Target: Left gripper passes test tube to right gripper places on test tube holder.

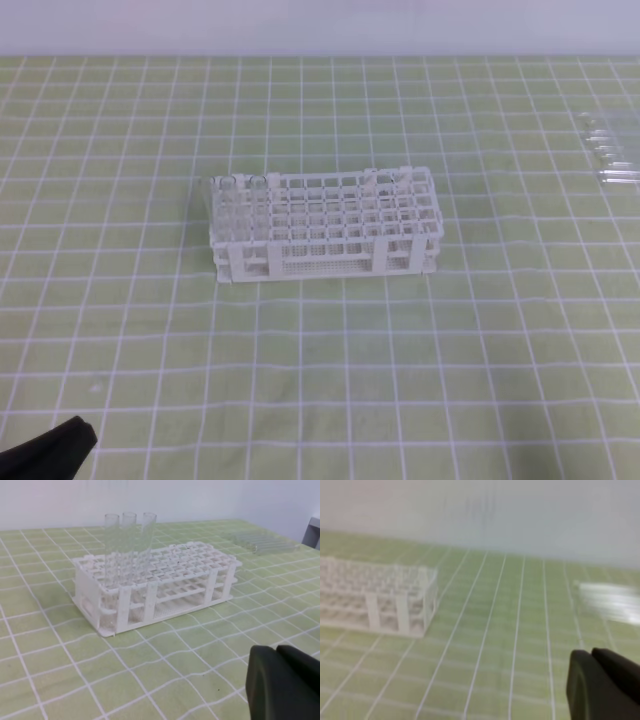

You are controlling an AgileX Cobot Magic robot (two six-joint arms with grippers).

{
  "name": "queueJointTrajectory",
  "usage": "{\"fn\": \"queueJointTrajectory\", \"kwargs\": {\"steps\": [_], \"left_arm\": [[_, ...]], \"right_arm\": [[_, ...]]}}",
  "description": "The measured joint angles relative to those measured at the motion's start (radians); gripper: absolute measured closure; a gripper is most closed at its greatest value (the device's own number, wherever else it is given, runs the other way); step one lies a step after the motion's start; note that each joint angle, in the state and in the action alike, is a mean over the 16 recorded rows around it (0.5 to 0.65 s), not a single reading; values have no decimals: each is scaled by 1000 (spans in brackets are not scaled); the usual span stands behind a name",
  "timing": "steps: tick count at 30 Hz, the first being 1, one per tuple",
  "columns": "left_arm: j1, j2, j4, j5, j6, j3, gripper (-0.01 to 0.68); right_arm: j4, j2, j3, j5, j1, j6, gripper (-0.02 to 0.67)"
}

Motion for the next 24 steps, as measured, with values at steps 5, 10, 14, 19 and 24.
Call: {"fn": "queueJointTrajectory", "kwargs": {"steps": [5, 10, 14, 19, 24], "left_arm": [[0, 0, 0, 0, 0, 0, 676], [0, 0, 0, 0, 0, 1, 676], [0, 1, 0, -2, 0, 2, 675], [0, 1, 0, -1, 0, 1, 676], [0, 0, 0, 1, 0, 0, 676]], "right_arm": [[121, 0, 19, 83, 0, -128, 665], [129, 0, 37, 107, 0, -142, 665], [124, 0, 43, 111, 0, -142, 665], [117, 0, 43, 113, 0, -144, 665], [115, 1, 43, 113, 0, -145, 665]]}}
